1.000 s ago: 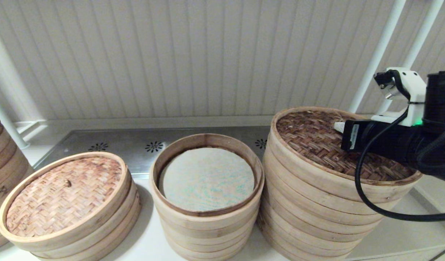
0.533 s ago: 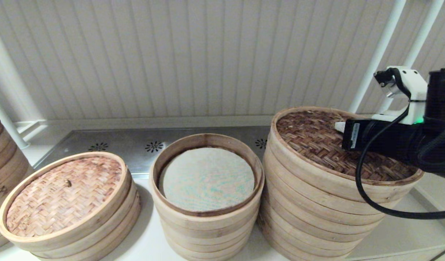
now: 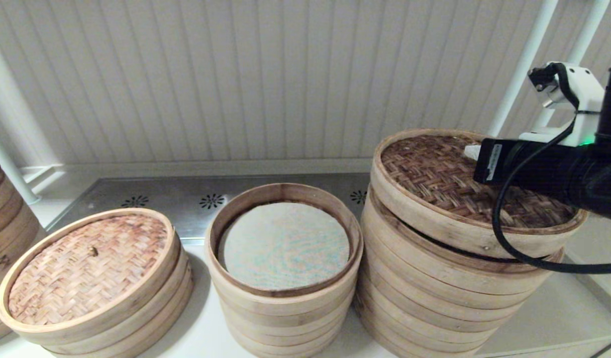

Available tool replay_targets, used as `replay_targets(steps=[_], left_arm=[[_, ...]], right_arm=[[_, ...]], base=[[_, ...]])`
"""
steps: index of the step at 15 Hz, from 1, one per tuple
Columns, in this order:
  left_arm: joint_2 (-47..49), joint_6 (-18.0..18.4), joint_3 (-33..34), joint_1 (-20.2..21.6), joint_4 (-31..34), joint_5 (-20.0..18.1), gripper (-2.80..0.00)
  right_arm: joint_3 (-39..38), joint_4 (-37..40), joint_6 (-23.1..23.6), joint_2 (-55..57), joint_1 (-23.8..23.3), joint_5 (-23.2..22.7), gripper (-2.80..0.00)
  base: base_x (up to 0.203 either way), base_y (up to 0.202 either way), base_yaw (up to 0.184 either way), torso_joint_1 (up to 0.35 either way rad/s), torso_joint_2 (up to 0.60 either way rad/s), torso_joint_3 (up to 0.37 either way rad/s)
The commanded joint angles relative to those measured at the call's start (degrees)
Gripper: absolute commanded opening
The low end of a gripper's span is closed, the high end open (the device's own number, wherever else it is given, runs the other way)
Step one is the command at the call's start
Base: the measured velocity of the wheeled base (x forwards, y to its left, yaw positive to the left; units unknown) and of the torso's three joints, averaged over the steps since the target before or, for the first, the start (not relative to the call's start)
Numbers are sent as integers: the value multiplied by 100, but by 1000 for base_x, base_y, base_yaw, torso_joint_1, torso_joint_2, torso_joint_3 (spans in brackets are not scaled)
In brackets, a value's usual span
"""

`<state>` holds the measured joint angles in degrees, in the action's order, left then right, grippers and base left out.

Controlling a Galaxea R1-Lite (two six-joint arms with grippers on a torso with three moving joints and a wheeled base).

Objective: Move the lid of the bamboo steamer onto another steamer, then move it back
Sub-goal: Pick up the steamer, then put the steamer

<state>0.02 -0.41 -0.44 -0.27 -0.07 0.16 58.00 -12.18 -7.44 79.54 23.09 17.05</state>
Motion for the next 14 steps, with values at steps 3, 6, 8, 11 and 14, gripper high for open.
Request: replay_targets(steps=[3,6,8,11,14], left_arm=[[6,-3,0,0,-1,2,-280],[-1,-3,0,0,-1,2,-280],[-2,-3,0,0,-1,2,-280],[-2,-3,0,0,-1,2,-280],[-2,-3,0,0,-1,2,-280]], right_arm=[[216,22,5,-35,14,15,-280],[487,116,5,-19,77,12,-280],[761,370,5,11,134,-4,-280],[984,453,-4,167,354,-8,-280],[1279,552,-101,438,752,4,-280]], base=[[0,0,0,0,0,0],[0,0,0,0,0,0],[0,0,0,0,0,0],[0,0,0,0,0,0],[0,0,0,0,0,0]])
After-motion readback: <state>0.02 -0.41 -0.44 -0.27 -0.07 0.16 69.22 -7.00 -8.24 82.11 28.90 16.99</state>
